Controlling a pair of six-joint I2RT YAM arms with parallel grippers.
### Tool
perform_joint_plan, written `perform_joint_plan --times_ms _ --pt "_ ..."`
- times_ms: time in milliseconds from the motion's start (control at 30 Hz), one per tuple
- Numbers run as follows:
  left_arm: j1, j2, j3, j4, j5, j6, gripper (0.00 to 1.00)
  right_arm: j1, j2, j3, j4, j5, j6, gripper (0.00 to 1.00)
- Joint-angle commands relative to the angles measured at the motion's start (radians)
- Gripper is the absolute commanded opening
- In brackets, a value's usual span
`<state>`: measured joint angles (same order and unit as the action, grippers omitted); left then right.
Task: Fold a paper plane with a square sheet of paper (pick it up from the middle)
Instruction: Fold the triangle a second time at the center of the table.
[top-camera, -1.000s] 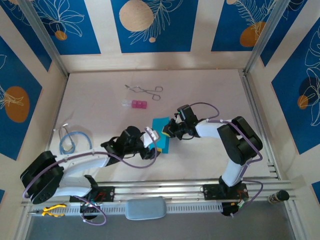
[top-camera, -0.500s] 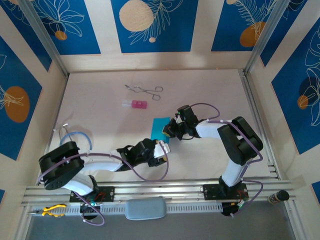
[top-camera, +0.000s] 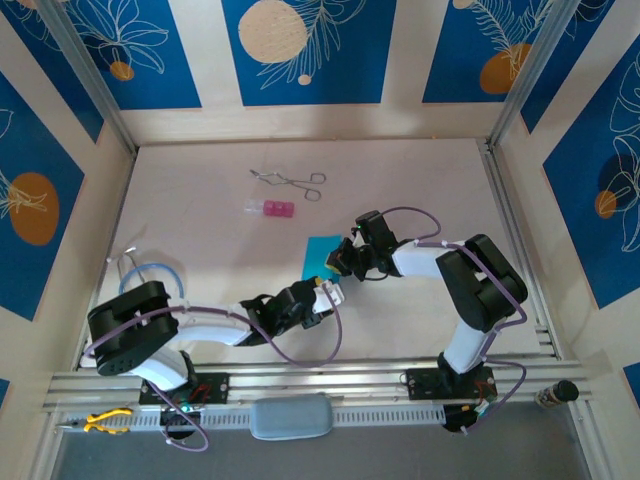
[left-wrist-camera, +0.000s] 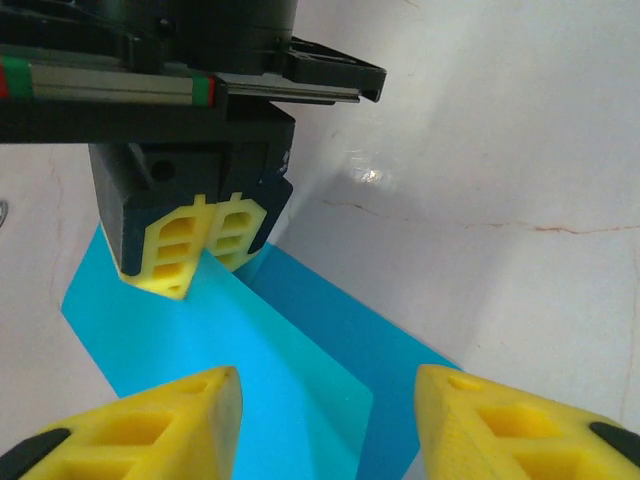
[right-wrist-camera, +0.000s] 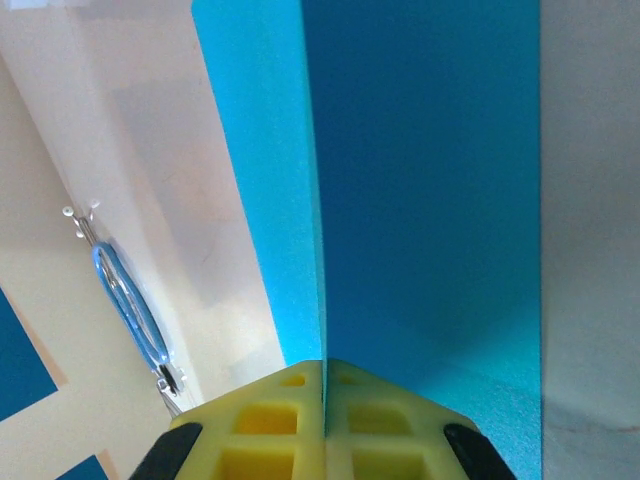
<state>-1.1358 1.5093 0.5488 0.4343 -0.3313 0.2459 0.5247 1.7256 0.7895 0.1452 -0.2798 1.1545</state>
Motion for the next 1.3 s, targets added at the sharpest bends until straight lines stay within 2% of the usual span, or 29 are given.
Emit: perform_joint_plan --times_ms 0,433,800,1067,1267 --pt "-0.01 0.015 0.024 0.018 -0.019 0.014 0.48 0.0 -0.034 -0.009 -0.015 0.004 0.002 0.04" --pt "-0.009 0.006 0.019 0.011 -0.028 0.006 0.35 0.002 -0.035 -0.01 -0.025 0.007 -0.003 0.04" --pt "-0.008 -0.002 0.019 0.006 -0.038 -0.016 0.14 0.004 -0.035 -0.007 -0.036 0.013 -0.008 0.05" --pt "-0.005 -0.015 0.02 -0.009 -0.027 -0.055 0.07 0.006 -0.04 -0.004 -0.054 0.02 -0.019 0.06" --pt "0.031 -0.041 0.039 -0.051 0.052 -0.154 0.0 0.003 -0.07 0.001 -0.115 0.05 -0.059 0.17"
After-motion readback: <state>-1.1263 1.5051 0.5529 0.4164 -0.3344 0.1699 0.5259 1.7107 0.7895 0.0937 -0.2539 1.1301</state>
